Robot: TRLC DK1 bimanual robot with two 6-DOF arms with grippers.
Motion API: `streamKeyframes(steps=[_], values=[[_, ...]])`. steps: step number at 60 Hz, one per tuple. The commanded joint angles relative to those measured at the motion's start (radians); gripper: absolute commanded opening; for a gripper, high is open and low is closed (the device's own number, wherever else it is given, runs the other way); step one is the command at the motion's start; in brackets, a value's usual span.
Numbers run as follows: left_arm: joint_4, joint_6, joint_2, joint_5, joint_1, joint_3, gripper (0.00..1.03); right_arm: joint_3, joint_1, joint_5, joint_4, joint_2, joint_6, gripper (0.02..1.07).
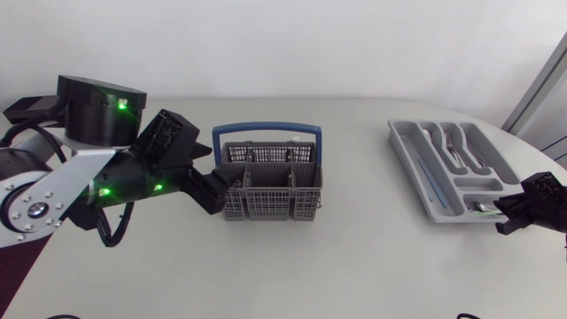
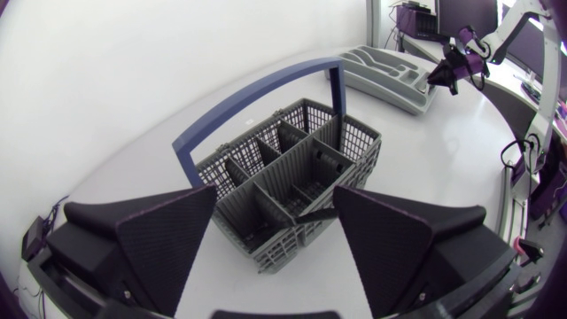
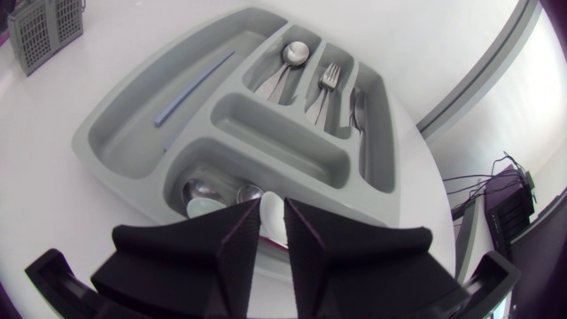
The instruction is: Unload the cutlery basket into the drawer organizer.
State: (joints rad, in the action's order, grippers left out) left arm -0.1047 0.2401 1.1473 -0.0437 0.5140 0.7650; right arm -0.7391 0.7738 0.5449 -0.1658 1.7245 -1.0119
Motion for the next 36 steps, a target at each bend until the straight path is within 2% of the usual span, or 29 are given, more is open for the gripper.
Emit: streamKeyframes(steps=[1,9,17,36], values=[[-0.012,0.013,-0.018,0.005,-0.02,-0.02,0.91,0.032,-0.005,-0.007,-0.005,-0.009,-0.03,0.54],[-0.02,0.011,-0.023,0.004,-0.04,-0.02,0.91,0.05,-0.005,-0.007,0.002,-0.055,-0.027,0.73],[-0.035,0.008,-0.029,0.005,-0.062,-0.012,0.91,0.063,-0.005,-0.005,0.023,-0.114,-0.016,0.87],[-0.073,0.008,-0.021,0.004,-0.097,0.02,0.91,0.063,-0.062,0.015,0.192,-0.325,0.09,0.91]])
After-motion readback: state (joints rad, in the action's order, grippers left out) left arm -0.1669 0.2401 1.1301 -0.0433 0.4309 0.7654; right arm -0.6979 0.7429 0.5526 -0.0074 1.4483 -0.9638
